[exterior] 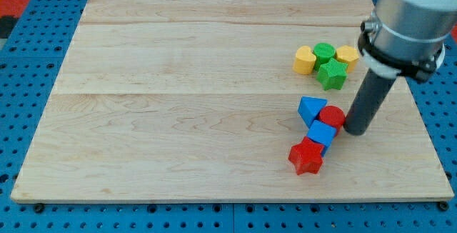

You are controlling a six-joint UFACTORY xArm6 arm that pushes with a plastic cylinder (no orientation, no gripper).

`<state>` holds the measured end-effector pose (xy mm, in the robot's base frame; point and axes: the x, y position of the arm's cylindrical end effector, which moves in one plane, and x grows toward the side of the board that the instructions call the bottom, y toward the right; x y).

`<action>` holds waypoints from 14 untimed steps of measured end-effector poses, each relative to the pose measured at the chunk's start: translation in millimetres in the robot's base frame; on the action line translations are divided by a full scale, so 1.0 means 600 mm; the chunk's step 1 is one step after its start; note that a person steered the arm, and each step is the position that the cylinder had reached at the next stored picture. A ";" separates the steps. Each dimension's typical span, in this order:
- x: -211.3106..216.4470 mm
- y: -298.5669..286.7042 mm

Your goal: Move the red star towards the top left of the board

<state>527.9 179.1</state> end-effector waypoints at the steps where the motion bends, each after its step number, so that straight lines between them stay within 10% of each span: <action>1: 0.075 0.008; 9: -0.042 -0.545; 14: -0.287 -0.413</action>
<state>355.5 -68.5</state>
